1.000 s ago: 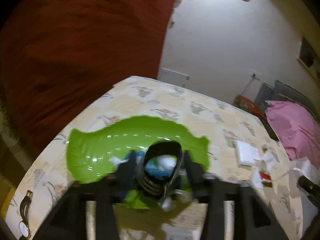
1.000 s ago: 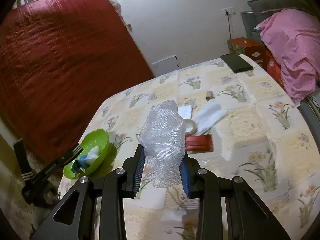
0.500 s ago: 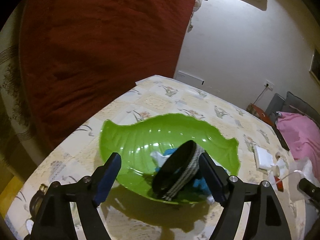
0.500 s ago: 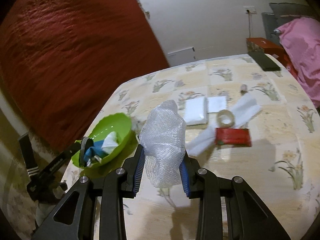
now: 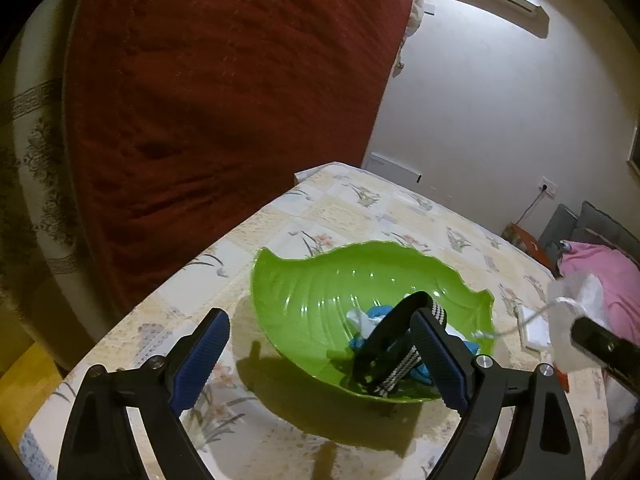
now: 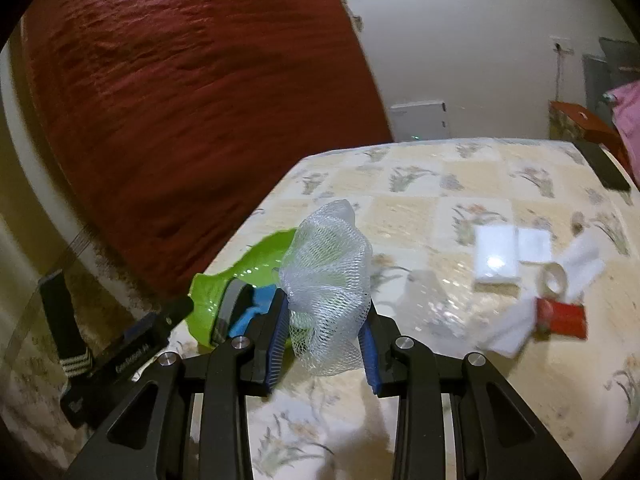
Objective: Organize soft objects
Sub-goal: 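Lower the plastic bag into the bowl and open the right gripper while the left gripper holds the sock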
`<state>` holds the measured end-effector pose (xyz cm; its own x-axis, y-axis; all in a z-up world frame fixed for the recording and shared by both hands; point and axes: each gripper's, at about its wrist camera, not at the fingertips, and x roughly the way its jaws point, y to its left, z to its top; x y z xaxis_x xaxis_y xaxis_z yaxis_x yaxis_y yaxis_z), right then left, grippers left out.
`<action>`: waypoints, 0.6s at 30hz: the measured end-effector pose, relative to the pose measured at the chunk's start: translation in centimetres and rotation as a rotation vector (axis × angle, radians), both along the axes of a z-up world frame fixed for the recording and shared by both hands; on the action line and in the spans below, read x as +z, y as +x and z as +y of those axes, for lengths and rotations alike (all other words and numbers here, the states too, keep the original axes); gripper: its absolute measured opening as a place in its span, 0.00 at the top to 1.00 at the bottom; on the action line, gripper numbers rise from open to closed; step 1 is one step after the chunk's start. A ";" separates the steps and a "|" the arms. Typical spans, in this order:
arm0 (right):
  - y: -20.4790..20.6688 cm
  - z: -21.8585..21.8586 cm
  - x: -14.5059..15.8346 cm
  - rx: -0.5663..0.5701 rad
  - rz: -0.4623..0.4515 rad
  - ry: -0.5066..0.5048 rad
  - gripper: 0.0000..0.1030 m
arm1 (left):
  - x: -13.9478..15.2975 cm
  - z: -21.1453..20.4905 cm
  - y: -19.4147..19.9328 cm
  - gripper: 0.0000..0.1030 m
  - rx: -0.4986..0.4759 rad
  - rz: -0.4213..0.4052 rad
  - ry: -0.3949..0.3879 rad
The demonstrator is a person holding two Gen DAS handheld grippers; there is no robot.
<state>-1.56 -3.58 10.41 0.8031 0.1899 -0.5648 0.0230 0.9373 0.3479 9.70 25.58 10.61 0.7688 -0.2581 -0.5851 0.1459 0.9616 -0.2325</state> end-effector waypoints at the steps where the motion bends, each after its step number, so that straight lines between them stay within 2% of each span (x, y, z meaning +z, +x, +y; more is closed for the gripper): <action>1: 0.5 0.5 0.1 0.010 -0.003 -0.001 0.67 | 0.0 0.2 0.0 0.08 0.003 0.000 -0.001; 13: 4.8 4.0 1.3 0.084 -0.042 -0.027 0.67 | -0.4 1.5 0.2 0.08 0.027 0.013 -0.025; 15: 5.7 4.3 1.1 0.088 -0.036 -0.031 0.62 | -0.4 1.6 0.2 0.08 0.027 0.016 -0.028; 17: 6.3 4.4 0.7 0.092 -0.030 -0.033 0.41 | -0.5 1.7 0.1 0.08 0.027 0.019 -0.033; 18: 6.4 4.4 0.5 0.090 -0.026 -0.031 0.41 | -0.5 1.7 0.1 0.08 0.027 0.019 -0.034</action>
